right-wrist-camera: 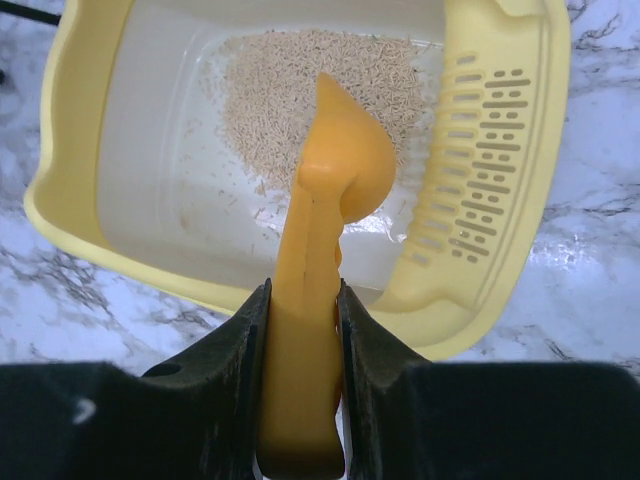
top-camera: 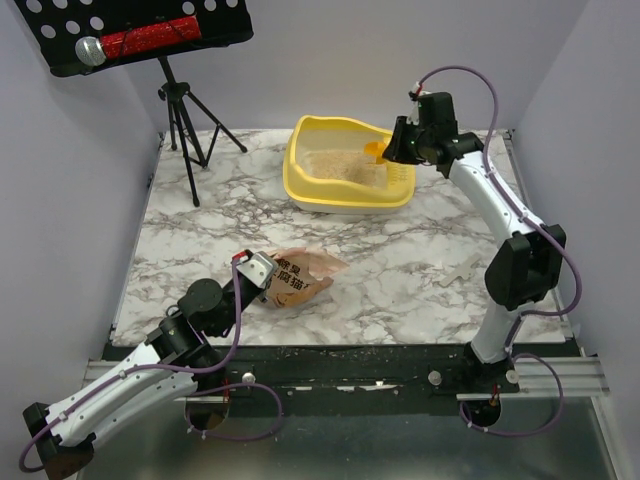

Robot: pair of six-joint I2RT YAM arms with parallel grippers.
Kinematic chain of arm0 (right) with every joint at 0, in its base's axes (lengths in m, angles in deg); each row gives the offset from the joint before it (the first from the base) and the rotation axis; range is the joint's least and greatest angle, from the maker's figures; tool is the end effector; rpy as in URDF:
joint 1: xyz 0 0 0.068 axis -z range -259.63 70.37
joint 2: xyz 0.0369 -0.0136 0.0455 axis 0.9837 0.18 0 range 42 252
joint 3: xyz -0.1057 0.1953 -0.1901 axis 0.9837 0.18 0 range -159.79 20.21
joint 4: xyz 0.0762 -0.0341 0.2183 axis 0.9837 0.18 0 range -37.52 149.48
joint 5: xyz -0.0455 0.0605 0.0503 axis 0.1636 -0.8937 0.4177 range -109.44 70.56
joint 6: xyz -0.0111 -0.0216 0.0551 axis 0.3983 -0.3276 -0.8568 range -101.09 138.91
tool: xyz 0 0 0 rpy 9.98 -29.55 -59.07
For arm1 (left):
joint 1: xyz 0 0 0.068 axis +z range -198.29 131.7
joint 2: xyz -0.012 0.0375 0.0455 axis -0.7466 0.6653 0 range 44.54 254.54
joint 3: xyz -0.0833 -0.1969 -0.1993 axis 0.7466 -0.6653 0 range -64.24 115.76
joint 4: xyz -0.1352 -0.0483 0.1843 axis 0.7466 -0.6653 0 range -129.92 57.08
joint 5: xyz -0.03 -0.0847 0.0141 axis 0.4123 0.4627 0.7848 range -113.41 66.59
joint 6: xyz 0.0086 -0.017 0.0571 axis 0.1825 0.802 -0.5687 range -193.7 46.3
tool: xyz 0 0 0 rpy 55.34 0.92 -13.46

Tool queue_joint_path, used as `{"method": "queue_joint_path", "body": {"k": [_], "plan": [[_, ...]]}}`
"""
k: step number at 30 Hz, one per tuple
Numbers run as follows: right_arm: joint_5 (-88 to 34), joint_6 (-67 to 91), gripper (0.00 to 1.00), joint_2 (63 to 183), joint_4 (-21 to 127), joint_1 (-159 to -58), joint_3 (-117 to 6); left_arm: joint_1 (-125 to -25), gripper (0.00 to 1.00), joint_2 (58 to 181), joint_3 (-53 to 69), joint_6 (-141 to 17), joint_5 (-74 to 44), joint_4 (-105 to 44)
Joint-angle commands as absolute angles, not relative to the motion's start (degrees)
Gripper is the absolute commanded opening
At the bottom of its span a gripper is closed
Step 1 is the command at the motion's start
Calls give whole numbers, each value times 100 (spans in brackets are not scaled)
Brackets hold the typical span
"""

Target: Fill the litter box with clean litter

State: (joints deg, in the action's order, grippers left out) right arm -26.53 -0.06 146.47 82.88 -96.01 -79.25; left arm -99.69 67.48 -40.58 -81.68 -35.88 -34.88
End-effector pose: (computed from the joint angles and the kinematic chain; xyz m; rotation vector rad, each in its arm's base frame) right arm 0.3888 0.1200 0.3611 -0.0209 2.2247 0.4796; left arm 0.0637 -0.0645 0.2843 0.6432 1.4731 -0.4164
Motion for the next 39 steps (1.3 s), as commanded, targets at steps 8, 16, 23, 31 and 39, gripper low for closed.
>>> {"method": "queue_joint_path", "body": {"k": [8, 16, 23, 31, 39], "plan": [[-424, 1407, 1, 14335, 10012, -10696, -9124, -10006, 0, 6467, -3849, -8029, -3510, -2958], [-2152, 898, 1, 12640, 9714, -10863, -7905, -10006, 0, 6423, -3840, -8029, -3536, -2985], [-3806, 599, 1, 11242, 9397, -10863, -6173, -10006, 0, 6449, -3840, -8038, -3519, -2985], [-5494, 212, 1, 10063, 8940, -10863, -4862, -10006, 0, 6467, -3849, -8020, -3519, -2958], [-5732, 203, 1, 9965, 8957, -10872, -4685, -10006, 0, 6467, -3849, -8011, -3519, -2967]]}}
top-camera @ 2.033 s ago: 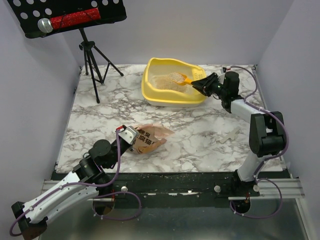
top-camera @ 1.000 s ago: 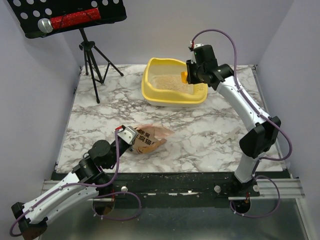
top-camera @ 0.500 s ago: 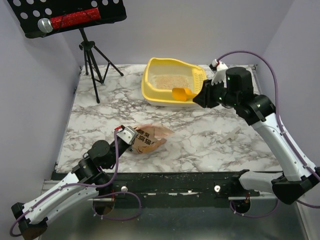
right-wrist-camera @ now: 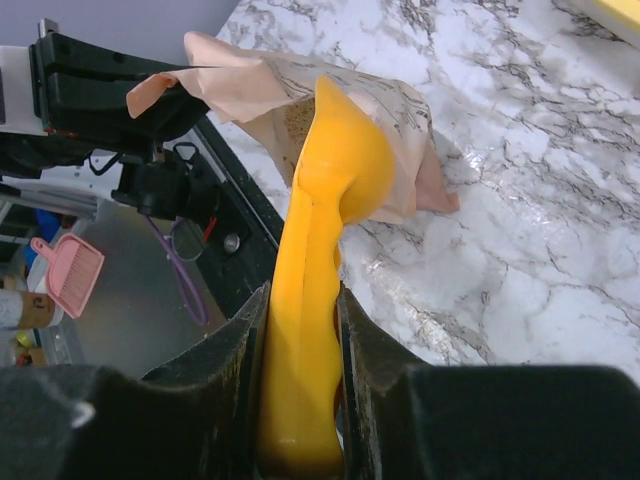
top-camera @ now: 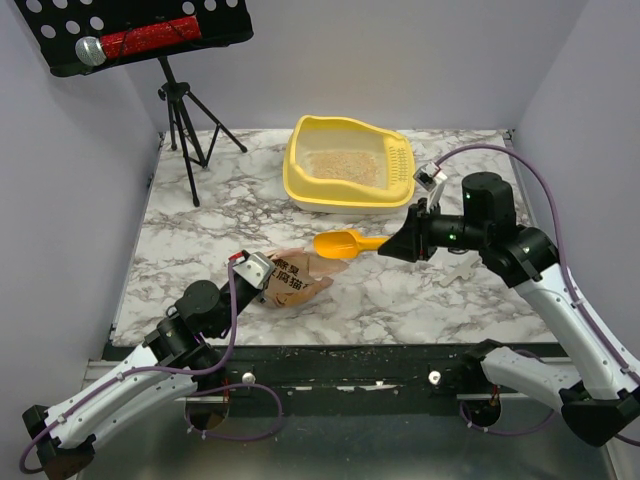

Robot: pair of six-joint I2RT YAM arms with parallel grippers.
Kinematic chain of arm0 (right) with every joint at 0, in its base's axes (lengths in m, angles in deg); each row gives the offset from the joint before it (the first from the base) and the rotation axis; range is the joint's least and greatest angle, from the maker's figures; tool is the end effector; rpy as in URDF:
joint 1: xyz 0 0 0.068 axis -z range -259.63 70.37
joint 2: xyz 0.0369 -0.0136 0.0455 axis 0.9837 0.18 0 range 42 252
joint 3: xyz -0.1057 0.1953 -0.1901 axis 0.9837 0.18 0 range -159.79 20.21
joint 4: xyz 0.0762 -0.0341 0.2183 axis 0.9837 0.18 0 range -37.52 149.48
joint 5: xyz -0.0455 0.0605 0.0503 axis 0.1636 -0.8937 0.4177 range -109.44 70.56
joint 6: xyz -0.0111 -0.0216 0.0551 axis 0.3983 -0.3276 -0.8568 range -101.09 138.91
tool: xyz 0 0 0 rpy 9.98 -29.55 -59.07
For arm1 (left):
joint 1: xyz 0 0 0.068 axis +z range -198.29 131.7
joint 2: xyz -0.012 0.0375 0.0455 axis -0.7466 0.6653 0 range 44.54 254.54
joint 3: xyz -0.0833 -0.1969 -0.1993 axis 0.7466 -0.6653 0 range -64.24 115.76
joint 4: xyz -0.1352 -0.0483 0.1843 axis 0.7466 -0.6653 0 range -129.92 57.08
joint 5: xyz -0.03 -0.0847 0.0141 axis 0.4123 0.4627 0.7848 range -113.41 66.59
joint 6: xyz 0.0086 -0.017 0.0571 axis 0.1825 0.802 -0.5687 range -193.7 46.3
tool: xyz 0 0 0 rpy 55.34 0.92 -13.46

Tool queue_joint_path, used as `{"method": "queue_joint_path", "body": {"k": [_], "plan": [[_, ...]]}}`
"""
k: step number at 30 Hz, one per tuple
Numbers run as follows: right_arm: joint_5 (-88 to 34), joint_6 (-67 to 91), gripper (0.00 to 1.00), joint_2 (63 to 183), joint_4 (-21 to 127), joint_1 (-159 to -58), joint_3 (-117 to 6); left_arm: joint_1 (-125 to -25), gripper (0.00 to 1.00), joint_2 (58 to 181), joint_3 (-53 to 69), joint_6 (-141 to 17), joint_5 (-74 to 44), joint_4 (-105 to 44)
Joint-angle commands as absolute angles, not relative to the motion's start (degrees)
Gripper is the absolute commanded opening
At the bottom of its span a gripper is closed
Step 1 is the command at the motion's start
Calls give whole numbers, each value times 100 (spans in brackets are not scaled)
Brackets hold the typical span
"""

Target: Fill the litter box with clean litter

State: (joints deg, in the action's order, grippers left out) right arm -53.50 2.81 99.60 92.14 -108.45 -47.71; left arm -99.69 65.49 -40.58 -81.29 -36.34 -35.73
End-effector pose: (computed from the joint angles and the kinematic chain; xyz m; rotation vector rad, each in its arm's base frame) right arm 0.1329 0.1016 0.3966 -0.6177 2.0824 1.0831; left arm 0.0602 -0.0596 0.2849 0.6216 1.4614 -0.4219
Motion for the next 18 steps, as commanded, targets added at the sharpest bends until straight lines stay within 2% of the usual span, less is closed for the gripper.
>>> {"method": "queue_joint_path", "body": {"k": [1, 18], "plan": [[-5732, 203, 1, 10027, 8940, -10872, -4677, -10006, 0, 6467, -3858, -8020, -3519, -2958], [-5566, 291, 1, 10871, 8790, -11381, -4378, -10006, 0, 6458, -3840, -8029, -3580, -2967]]}}
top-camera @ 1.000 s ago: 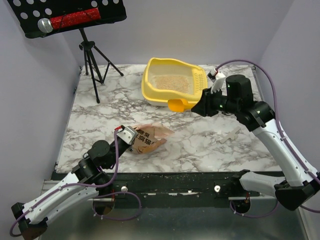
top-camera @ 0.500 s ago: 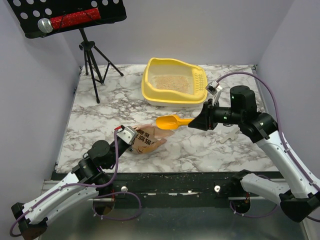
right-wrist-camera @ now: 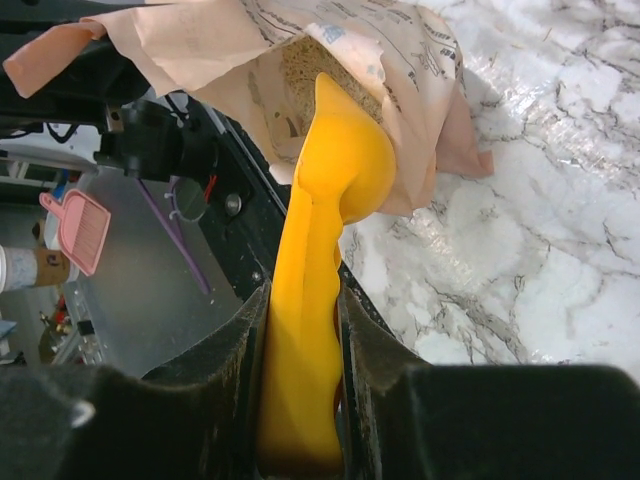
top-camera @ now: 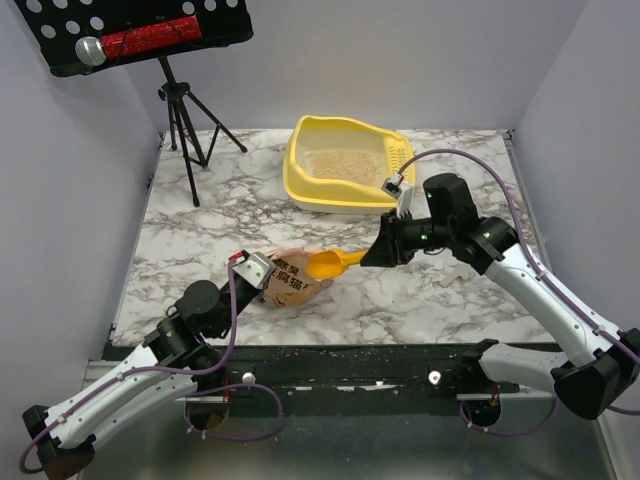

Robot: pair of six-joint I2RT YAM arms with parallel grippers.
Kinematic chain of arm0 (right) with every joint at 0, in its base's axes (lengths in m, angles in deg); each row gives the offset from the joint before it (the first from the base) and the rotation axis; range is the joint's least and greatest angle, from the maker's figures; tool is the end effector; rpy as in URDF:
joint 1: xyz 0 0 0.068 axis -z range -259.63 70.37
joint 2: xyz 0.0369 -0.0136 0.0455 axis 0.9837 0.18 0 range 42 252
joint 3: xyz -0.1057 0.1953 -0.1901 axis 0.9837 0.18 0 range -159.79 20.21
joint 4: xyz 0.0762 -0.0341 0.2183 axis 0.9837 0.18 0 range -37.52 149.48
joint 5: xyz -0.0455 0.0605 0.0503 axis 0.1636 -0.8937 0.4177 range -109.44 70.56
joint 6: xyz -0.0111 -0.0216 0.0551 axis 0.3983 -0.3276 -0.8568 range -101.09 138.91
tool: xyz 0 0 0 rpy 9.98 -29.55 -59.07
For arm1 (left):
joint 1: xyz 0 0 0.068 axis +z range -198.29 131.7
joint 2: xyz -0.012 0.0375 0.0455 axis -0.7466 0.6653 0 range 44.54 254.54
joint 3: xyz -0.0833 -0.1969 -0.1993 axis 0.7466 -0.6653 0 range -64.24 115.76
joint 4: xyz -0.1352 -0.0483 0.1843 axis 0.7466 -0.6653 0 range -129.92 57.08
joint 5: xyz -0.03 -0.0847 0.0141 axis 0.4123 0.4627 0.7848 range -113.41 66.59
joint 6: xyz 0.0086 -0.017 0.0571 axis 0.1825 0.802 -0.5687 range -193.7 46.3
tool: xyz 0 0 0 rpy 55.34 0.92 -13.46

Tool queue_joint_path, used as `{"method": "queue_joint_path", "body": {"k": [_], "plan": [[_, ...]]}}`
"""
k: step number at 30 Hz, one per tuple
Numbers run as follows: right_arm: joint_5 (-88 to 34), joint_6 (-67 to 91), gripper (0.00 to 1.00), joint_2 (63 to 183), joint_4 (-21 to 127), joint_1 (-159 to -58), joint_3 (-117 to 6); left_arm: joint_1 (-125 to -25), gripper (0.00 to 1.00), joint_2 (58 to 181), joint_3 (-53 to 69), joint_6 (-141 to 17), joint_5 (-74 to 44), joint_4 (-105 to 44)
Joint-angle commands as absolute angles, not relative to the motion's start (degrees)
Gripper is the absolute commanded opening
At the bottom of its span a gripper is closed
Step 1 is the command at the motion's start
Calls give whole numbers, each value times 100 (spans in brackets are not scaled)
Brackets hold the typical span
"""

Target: Fill the litter box with clean litter

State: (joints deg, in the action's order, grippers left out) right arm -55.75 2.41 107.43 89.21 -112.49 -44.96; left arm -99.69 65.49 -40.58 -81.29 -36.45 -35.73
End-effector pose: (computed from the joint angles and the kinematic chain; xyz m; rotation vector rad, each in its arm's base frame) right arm 0.1580 0.1334 0.3648 -0.6974 2.2161 1.1606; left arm 0.0603 -0.0595 0.2849 0.6201 1.4619 -0.4204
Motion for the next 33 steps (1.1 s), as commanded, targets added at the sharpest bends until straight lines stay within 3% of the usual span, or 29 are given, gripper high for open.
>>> {"method": "queue_joint_path", "body": {"k": [1, 14, 19, 26, 33], "plan": [[-5513, 282, 1, 10932, 8799, -11390, -4369, -10006, 0, 6449, -3840, -8029, -3572, -2967], [-4643, -8, 1, 12417, 10020, -11540, -5528, -10006, 0, 6669, -3805, -8002, -3554, -2958], [-4905, -122, 1, 13049, 10056, -11584, -5801, -10006, 0, 6739, -3796, -7985, -3607, -2993], [-5600, -429, 1, 13806, 9451, -11663, -5582, -10006, 0, 6695, -3787, -8002, -3659, -3002], [-6065, -1298, 1, 14123, 7914, -11716, -4836, -10006, 0, 6678, -3796, -8011, -3668, -3002]]}}
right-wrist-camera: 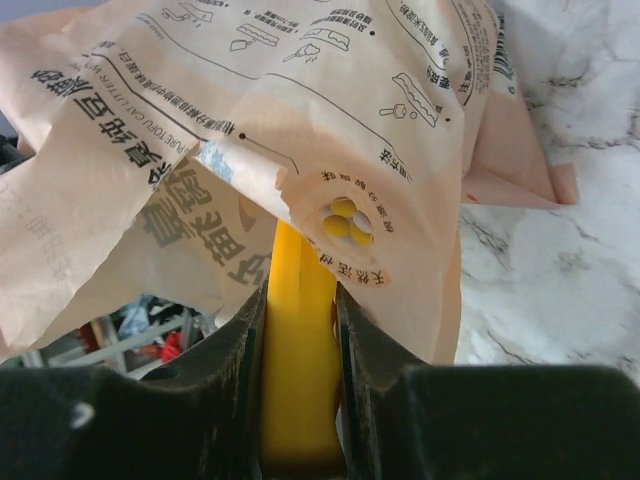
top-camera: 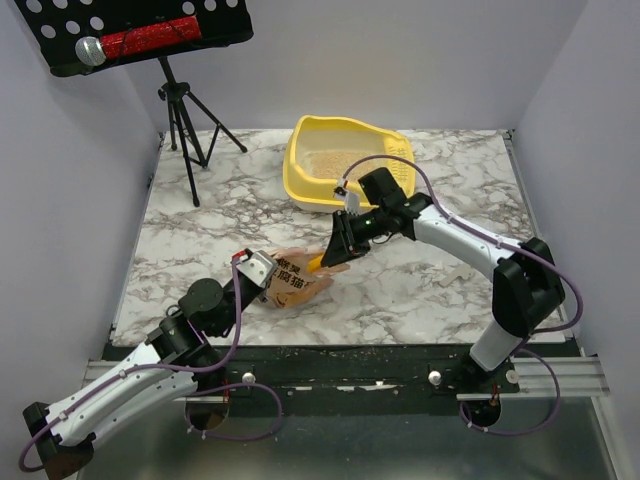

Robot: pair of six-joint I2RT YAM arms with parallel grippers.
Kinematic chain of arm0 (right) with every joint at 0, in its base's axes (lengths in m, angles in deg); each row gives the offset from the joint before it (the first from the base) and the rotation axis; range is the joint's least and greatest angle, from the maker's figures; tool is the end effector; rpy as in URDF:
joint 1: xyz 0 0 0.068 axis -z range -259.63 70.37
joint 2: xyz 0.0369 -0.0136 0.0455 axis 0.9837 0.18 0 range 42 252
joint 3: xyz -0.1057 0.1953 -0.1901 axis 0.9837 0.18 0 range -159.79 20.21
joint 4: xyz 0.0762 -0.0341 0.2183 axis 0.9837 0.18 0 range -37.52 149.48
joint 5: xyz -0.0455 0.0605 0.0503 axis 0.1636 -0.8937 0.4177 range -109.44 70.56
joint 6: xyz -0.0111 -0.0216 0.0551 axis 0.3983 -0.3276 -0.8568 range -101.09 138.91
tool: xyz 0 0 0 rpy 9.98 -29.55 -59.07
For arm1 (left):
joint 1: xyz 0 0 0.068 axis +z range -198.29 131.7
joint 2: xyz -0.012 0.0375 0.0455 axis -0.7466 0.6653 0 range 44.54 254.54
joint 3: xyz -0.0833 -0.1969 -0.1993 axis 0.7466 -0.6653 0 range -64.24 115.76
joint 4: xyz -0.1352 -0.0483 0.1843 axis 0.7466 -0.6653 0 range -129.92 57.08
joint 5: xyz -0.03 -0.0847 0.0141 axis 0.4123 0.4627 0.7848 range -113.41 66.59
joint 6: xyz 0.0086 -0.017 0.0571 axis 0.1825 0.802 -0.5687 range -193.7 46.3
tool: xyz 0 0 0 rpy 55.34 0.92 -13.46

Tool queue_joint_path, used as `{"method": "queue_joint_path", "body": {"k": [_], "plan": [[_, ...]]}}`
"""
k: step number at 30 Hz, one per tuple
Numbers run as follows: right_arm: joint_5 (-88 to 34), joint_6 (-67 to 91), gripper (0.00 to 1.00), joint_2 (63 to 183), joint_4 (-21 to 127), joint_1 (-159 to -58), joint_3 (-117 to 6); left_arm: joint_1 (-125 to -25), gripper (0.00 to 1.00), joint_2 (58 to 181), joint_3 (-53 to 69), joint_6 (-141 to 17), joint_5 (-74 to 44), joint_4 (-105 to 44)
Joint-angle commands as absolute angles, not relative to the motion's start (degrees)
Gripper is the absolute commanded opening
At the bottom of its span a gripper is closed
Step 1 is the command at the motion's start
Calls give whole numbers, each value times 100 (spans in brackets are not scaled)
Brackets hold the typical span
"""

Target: Fill the litter box with clean litter

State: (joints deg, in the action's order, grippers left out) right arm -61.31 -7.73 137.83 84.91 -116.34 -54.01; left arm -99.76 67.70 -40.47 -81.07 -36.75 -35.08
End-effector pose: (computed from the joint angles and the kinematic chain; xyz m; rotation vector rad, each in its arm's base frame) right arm 0.2499 0.2234 0.2859 -0.5663 2.6383 1.3282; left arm 0.0644 -0.0645 0.2842 0.6281 1.4850 -0.4118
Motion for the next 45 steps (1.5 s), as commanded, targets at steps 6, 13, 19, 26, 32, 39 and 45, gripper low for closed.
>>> {"method": "queue_joint_path", "body": {"k": [6, 13, 19, 26, 32, 39, 45], "plan": [[-6689, -2283, 1, 14255, 5823, -11742, -3931, -10006, 0, 6660, -3796, -8002, -3633, -3011], [-6989, -3232, 1, 14193, 3160, -11742, -2929, -10006, 0, 6573, -3831, -8020, -3642, -3002], [-7182, -4225, 1, 14255, 1156, -11742, -2331, -10006, 0, 6563, -3849, -8038, -3607, -2993], [-7261, -4868, 1, 14264, -156, -11742, -1952, -10015, 0, 6546, -3849, -8038, -3545, -2985], [-7314, -5035, 1, 14115, -710, -11725, -1750, -10006, 0, 6528, -3858, -8055, -3484, -2985], [-7314, -5184, 1, 13930, -1158, -11672, -1460, -10006, 0, 6493, -3884, -8082, -3422, -2976], [-7314, -5614, 1, 13956, -2018, -11558, -1074, -10006, 0, 6511, -3902, -8082, -3378, -2958]]}}
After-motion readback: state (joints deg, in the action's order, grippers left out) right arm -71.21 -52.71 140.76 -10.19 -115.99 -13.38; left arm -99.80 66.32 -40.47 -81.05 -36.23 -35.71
